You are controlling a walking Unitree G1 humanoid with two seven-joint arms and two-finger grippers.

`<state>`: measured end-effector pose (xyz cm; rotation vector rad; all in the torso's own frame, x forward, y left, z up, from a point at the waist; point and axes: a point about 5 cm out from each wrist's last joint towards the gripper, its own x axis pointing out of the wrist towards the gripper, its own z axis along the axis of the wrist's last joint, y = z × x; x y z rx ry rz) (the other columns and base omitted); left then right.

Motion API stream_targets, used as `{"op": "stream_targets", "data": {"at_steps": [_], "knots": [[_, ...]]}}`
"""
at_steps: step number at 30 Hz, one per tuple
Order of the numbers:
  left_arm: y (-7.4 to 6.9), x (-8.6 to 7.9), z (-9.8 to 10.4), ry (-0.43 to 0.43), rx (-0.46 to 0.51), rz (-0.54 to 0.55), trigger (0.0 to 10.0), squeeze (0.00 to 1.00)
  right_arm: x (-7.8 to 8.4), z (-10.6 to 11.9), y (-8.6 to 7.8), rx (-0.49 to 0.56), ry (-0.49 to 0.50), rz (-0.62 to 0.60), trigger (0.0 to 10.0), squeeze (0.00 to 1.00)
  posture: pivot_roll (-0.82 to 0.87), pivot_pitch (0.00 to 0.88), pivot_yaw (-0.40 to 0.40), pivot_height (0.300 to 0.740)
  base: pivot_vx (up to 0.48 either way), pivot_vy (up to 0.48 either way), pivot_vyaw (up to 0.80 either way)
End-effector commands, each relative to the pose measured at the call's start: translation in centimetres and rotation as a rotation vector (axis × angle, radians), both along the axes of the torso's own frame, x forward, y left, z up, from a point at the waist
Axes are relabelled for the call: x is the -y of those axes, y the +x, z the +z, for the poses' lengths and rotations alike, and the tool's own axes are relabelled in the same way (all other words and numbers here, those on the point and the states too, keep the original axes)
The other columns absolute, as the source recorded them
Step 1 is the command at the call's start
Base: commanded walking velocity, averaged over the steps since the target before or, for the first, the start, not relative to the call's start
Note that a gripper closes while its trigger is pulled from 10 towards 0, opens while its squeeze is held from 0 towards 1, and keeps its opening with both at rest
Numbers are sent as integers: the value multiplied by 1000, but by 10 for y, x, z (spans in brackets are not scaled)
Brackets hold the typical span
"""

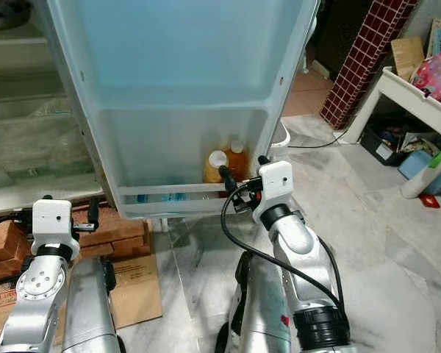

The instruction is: Restocking fridge

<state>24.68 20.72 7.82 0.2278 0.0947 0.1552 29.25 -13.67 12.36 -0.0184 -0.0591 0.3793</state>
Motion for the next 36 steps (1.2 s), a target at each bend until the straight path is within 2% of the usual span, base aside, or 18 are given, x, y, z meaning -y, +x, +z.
{"op": "stream_targets", "data": {"at_steps": [1, 8, 11, 12, 14, 19, 23, 28, 32, 36], "knots": [[1, 0, 1, -16, 4, 6, 10000, 0, 2, 5, -1, 10, 10, 5, 10000, 0, 51, 0, -88, 484, 0, 0, 0], [-4, -3, 0, -41, -4, 9, 10000, 0, 7, 1, -6, -18, 12, 7, 10000, 0, 55, 0, -90, 519, 0, 0, 0], [-9, 2, 2, -44, -5, -32, 10000, 0, 11, 0, -11, -35, 13, 2, 10000, 0, 57, 0, -90, 529, 0, 0, 0], [-16, 8, 6, -55, -2, -78, 10000, 0, 17, -2, -19, -50, 6, -19, 10000, 0, 61, 0, -89, 539, 0, 0, 0], [-21, 13, 9, -56, 1, -109, 10000, 0, 22, -2, -25, -50, -11, -31, 10000, 0, 61, 0, -88, 549, 0, 0, 0], [-29, 22, 10, -47, 3, -166, 10000, 0, 29, 6, -27, -5, -70, -47, 10000, 0, 62, 0, -85, 569, 0, 0, 0], [-28, 25, 10, -55, -1, -177, 10000, 0, 34, 15, -17, 39, -111, -73, 10000, 0, 56, 0, -83, 599, 0, 0, 0], [-25, 26, 15, -52, 5, -189, 10000, 0, 38, 27, -11, 55, -113, -76, 10000, 0, 54, 0, -84, 624, 0, 0, 0], [-25, 25, 18, -49, 11, -187, 10000, 0, 42, 27, -15, 35, -87, -81, 10000, 0, 53, 0, -84, 638, 0, 0, 0], [-32, 24, 18, -39, 12, -182, 10000, 0, 44, 17, -28, -12, -57, -101, 10000, 0, 53, 0, -84, 653, 0, 0, 0]]}}
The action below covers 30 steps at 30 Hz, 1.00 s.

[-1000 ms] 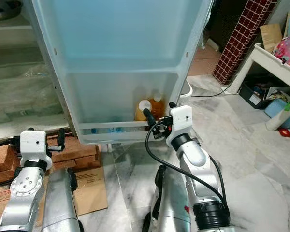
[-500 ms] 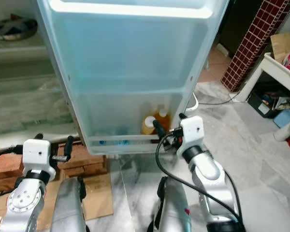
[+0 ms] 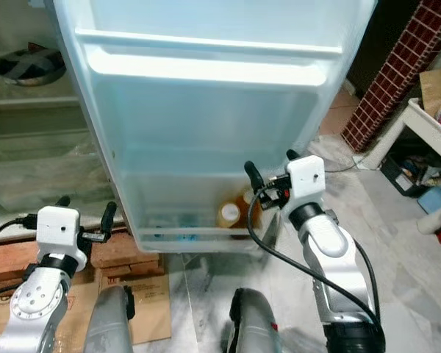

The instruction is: Restocking fridge

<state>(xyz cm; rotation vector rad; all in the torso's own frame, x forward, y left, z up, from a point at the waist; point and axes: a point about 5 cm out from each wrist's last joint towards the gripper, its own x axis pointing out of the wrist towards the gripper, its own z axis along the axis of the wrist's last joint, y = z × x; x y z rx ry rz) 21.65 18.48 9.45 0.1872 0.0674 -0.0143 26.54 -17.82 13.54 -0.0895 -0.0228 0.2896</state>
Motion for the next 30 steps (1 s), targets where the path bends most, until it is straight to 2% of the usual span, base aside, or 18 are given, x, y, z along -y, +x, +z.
{"op": "stream_targets", "data": {"at_steps": [1, 2, 5, 6, 8, 10, 13, 18, 30], "knots": [[-2, 2, 1, 8, 2, -13, 10000, 0, 2, 5, -1, 11, 16, -9, 10000, 0, 53, 0, -84, 653, 0, 0, 0], [-8, 4, -1, 15, -11, -13, 10000, 0, 2, -2, -12, -28, 38, -25, 10000, 0, 51, 0, -83, 663, 0, 0, 0], [-10, 5, -2, 8, -16, -17, 10000, 0, 2, -6, -17, -52, 54, -32, 10000, 0, 50, 0, -85, 668, 0, 0, 0], [-10, 6, -2, -3, -21, -30, 10000, 0, 2, -17, -32, -136, 102, -42, 10000, 0, 51, 0, -87, 677, 0, 0, 0], [-10, 7, -1, -7, -22, -38, 10000, 0, 2, -21, -37, -165, 117, -43, 10000, 0, 51, 0, -87, 682, 0, 0, 0], [-9, 9, -1, -8, -22, -52, 10000, 0, 4, -29, -52, -214, 109, -26, 10000, 0, 48, 0, -90, 692, 0, 0, 0], [-9, 10, -1, -9, -24, -59, 10000, 0, 4, -35, -63, -242, 87, -8, 10000, 0, 45, 0, -91, 707, 0, 0, 0], [-8, 14, -3, -12, -34, -80, 10000, 0, 4, -35, -61, -259, 112, -23, 10000, 0, 41, 0, -91, 711, 0, 0, 0], [-4, 13, -3, -14, -37, -82, 10000, 0, 3, -35, -59, -267, 121, -15, 10000, 0, 39, 0, -96, 711, -266, 0, 0]]}}
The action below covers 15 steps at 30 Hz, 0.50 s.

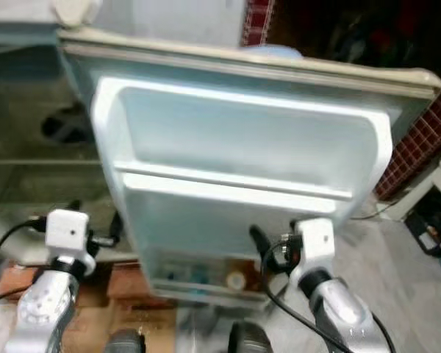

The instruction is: Restocking fridge

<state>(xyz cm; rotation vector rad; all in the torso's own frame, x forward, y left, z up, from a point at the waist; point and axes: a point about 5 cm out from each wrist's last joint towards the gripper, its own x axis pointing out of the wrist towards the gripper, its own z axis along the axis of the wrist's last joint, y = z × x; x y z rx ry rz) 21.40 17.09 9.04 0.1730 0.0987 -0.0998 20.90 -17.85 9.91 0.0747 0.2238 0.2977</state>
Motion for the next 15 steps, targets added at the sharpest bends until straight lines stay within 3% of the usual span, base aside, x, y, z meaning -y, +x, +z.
{"op": "stream_targets", "data": {"at_steps": [1, 13, 15], "knots": [[-1, -2, 1, 3, 1, 0, 10000, 0, 3, 1, -3, 0, -7, -15, 10000, 0, 39, 0, -95, 711, -266, 0, 0], [2, -3, 0, 1, -1, 1, 10000, 0, 2, 2, 0, 8, -2, -11, 10000, 0, 38, 0, -90, 711, -263, 0, 0], [2, -3, 1, 3, -1, 1, 10000, 0, 2, 1, 0, 8, -3, -14, 10000, 0, 38, 0, -89, 711, 0, 0, 0]]}}
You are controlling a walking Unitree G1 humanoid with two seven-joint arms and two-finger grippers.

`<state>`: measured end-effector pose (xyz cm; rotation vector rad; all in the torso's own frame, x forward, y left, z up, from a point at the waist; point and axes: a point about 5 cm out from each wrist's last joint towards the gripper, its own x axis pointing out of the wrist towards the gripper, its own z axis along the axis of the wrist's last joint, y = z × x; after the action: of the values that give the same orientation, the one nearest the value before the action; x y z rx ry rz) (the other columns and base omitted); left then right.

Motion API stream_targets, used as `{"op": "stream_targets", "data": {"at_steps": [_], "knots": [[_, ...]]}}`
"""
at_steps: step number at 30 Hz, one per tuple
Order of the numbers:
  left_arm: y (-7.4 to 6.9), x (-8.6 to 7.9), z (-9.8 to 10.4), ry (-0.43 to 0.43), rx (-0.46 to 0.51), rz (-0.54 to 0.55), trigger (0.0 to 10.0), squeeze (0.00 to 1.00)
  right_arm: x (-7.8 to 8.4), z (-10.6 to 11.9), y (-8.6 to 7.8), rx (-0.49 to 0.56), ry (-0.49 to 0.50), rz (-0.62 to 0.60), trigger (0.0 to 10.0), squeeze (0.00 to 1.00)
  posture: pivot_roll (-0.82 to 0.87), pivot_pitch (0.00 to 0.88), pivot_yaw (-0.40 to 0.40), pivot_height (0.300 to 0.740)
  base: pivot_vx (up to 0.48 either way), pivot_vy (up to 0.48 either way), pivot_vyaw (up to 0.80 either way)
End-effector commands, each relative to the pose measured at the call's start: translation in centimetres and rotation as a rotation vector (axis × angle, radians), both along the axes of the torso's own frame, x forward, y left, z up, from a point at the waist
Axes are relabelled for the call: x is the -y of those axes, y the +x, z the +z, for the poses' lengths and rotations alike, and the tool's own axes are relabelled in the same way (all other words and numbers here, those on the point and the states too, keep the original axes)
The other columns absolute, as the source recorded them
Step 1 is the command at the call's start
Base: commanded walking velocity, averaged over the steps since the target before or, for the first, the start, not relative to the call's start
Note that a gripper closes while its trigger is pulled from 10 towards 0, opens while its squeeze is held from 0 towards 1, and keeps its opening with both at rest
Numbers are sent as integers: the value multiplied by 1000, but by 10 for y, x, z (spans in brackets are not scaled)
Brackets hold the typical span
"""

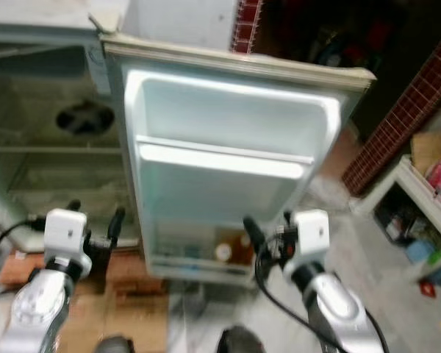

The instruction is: Restocking fridge

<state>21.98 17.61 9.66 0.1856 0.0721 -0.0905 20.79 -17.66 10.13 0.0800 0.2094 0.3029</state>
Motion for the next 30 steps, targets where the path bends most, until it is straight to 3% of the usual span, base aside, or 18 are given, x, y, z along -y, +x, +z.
{"op": "stream_targets", "data": {"at_steps": [1, 10, 14, 21, 30], "knots": [[-4, 2, -6, -8, -29, -6, 10000, 0, 4, -1, 1, -6, -11, -19, 10000, 0, 38, 0, -89, 711, 0, 0, 0], [1, -4, -4, 11, -14, 6, 10000, 0, 7, -1, 8, 5, -24, -50, 10000, 0, 37, 0, -81, 711, 0, 0, 0], [7, -14, -3, 25, 6, 55, 10000, 0, 6, 7, 22, 50, -8, -56, 10000, 0, 36, 0, -77, 711, 61, 0, 0], [11, -14, -3, 15, 7, 50, 10000, 0, 2, 13, 38, 81, 11, -80, 10000, 0, 41, 0, -76, 711, 287, -342, 0], [10, -12, -6, 10, 6, 46, 10000, 0, -6, 11, 37, 87, 32, -23, 10000, 0, 45, 0, -78, 716, 300, -372, 0]]}}
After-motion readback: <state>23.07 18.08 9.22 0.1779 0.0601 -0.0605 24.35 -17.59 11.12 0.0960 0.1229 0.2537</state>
